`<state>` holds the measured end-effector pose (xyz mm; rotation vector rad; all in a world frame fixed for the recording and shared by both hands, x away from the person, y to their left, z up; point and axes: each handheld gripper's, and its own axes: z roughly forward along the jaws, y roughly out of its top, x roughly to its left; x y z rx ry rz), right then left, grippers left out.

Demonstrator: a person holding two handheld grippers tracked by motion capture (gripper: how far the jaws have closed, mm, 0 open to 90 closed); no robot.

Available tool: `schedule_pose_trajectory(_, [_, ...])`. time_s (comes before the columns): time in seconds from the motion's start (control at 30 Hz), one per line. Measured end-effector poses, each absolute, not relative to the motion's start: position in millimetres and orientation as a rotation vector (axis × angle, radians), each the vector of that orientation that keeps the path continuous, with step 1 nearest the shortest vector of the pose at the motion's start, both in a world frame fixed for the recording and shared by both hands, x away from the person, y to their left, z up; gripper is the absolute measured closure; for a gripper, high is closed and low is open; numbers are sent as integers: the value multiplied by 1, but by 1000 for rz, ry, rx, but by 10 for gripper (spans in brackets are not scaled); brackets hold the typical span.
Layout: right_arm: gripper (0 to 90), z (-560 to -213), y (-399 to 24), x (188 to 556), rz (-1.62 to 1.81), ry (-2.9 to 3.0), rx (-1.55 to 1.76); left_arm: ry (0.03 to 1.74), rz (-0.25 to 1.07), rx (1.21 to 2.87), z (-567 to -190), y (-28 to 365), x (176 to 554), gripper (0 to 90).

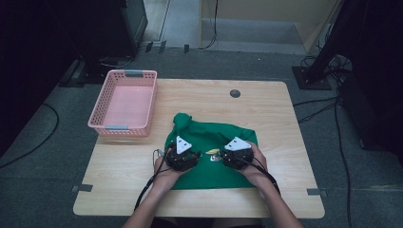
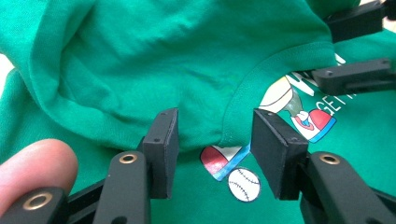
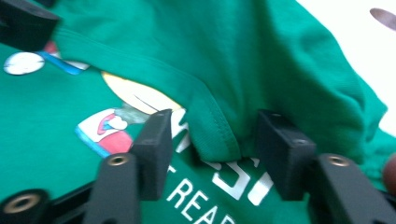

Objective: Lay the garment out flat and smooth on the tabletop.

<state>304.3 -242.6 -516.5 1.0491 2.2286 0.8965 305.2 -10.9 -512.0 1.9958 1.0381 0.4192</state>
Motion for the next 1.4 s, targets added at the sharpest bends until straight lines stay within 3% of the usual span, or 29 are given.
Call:
schedule_pose_trajectory(0.13, [742,-516,-245,309,892,2202,1130,1040,418,1994,-512,-10,305,530])
schedule_pose_trajectory(0.23, [800,-511,-246,310,949,2199,1158,1036,420,1992,-511,-10,305,529])
schedule_pose_trajectory(0.57, [813,-467,-251,305,1272,2100,1277,981,471,1989,-510,-20,297,479])
schedule_pose_trajectory(0.73, [813,-445,-246,303,1358,2067,1275,947,597,1993,-506,-24,292,433])
schedule_pose_trajectory(1.0, [812,-429,-240,304,1457,2024,1321,886,680,2026,-507,-38,283,308])
schedule_pose_trajectory(1.17, [810,-426,-233,299,1479,2036,1307,946,728,2014,-509,-45,286,300])
schedule_pose_trajectory(1.27, [809,-425,-234,297,1475,2039,1301,976,757,1994,-507,-42,288,341])
schedule_pose_trajectory(1.4, [808,-428,-241,297,1467,2060,1304,983,741,1961,-501,-31,291,568])
